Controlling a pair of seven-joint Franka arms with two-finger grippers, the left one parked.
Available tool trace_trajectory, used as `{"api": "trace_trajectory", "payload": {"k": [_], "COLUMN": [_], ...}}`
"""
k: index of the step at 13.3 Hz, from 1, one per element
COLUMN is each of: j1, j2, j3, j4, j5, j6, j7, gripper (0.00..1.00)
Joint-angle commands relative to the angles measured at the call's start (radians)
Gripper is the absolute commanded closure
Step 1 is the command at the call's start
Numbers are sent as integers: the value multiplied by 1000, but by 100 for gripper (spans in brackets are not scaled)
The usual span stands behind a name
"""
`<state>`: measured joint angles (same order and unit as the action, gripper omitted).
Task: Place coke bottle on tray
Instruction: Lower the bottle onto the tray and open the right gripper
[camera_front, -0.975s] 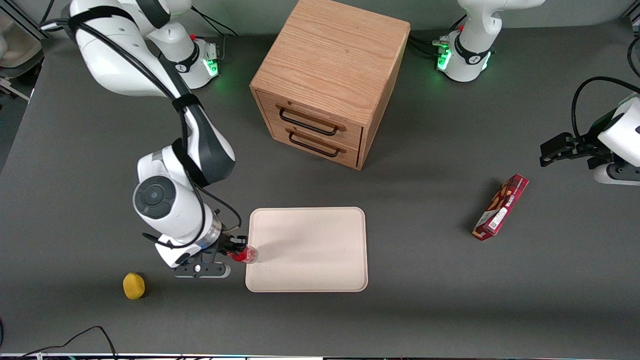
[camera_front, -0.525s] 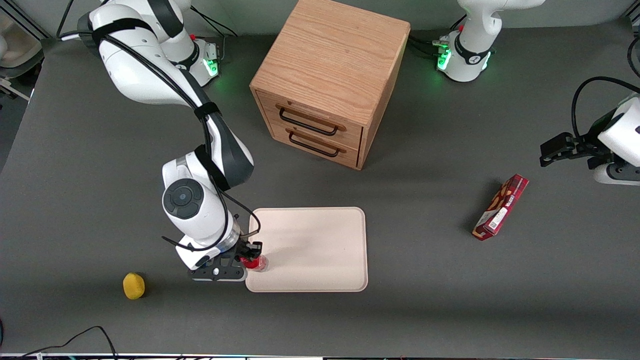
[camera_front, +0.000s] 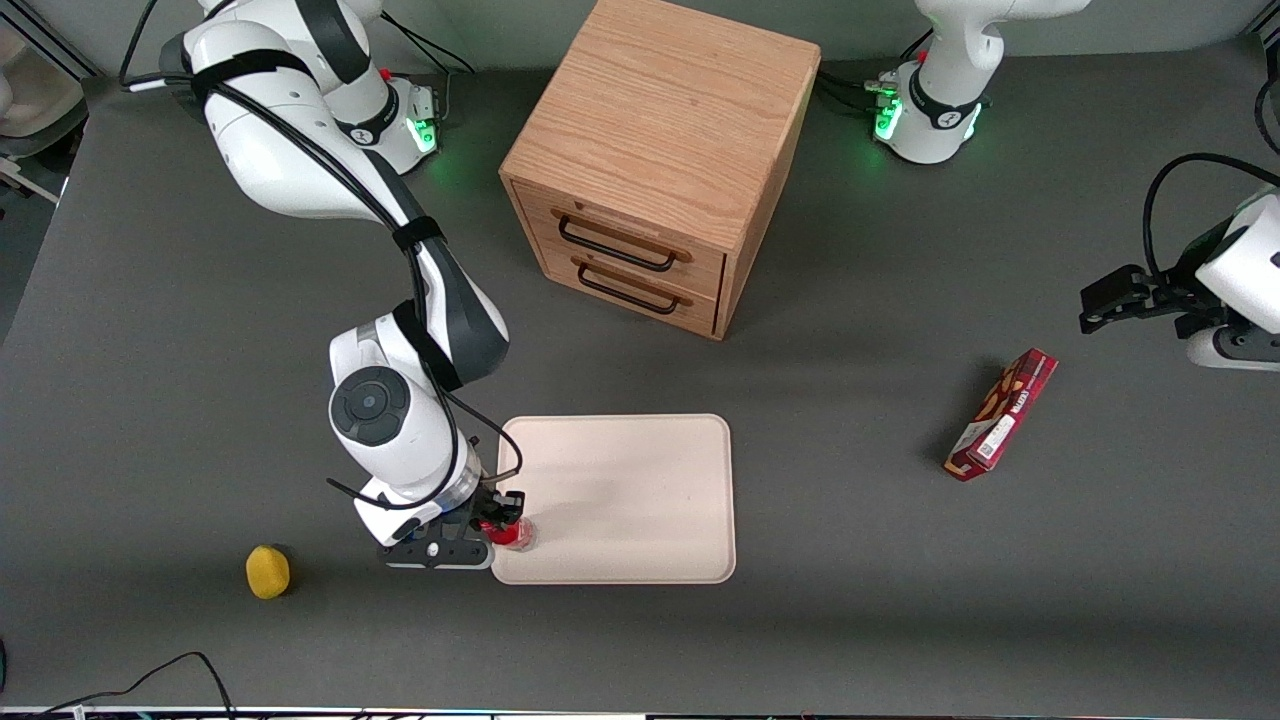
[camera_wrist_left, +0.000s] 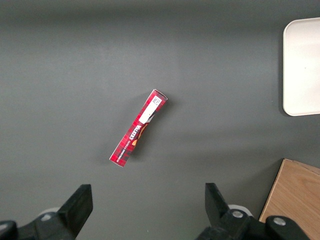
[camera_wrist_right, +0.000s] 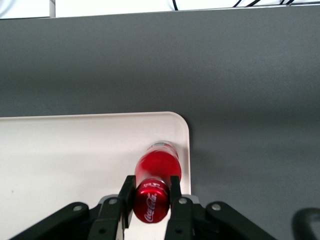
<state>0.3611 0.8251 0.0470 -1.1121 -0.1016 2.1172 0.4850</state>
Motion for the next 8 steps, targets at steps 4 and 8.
{"api": "trace_trajectory", "payload": {"k": [4,8], "j1": [6,-2], "j2": [11,-33], "j3": [-4,-6], "j4": [43,41], "j5": [-20,-21], "j6": [-2,-35], "j7": [43,38], "gripper": [0,0]}}
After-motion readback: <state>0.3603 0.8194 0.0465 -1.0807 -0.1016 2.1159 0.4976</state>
